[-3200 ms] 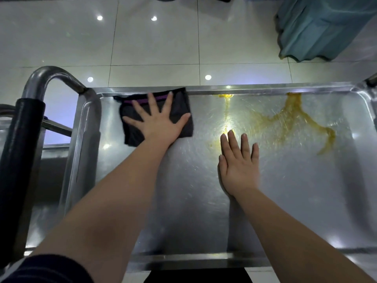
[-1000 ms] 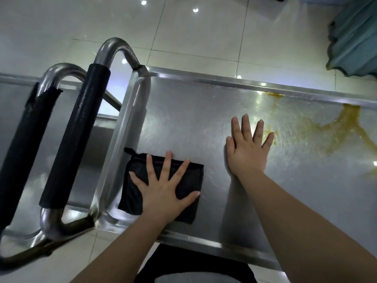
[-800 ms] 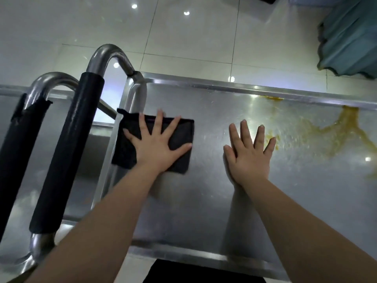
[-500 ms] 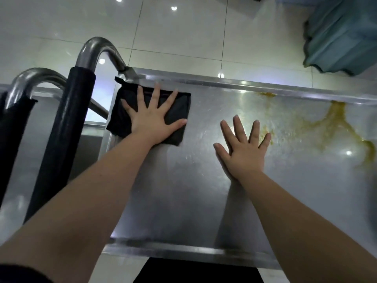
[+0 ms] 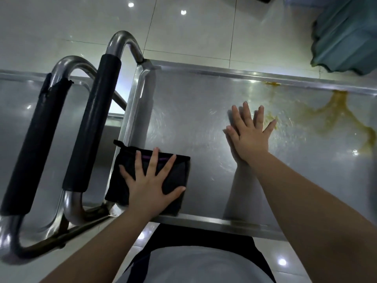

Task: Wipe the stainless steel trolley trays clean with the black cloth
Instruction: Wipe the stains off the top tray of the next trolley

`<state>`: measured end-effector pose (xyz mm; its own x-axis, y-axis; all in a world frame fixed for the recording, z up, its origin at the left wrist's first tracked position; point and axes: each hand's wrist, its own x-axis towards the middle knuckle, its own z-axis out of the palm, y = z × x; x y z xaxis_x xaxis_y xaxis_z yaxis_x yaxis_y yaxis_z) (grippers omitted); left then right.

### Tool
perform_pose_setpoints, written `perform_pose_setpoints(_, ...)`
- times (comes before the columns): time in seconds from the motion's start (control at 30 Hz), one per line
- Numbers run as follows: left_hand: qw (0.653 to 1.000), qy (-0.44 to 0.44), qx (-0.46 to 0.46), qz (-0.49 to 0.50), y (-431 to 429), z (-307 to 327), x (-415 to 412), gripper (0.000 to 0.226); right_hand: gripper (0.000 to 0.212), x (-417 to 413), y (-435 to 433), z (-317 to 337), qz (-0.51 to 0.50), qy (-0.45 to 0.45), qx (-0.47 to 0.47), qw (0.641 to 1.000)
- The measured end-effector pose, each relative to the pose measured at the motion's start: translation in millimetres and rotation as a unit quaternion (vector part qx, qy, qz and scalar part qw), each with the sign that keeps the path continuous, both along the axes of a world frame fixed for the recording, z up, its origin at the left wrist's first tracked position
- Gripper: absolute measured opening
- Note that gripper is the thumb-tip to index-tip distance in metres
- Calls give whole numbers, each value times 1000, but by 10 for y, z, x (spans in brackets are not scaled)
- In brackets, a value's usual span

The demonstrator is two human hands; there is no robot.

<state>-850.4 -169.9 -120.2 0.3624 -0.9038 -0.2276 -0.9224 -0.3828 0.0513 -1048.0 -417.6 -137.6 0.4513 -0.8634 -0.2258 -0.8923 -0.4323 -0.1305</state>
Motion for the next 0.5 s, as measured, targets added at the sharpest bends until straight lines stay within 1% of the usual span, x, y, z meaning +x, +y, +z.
perform_pose_setpoints(0.07,1000,-4,8,1,28,-17,-3,87,58,-140,149,49,40,-40,-29,998)
perform_pose_setpoints(0.13,1000,-6,8,3,61,-37,0,87,58,-341,349,60,55,-50,-32,997)
perform_pose_setpoints(0.3,1000,-9,-8,-3,57,-85,-1,86,59,-673,722,-22,0,19,-12,1000)
perform_pose_setpoints(0.4,1000,-20,-15,12,30,-93,-51,86,58,-629,734,-68,-21,24,-12,999)
perform_pose_setpoints(0.47,999,-12,-24,31,-75,-77,-263,87,57,-613,725,-87,-24,26,-14,999)
perform_pose_setpoints(0.5,999,-4,-25,24,-160,-74,-433,88,57,-619,723,-98,-25,26,-16,999)
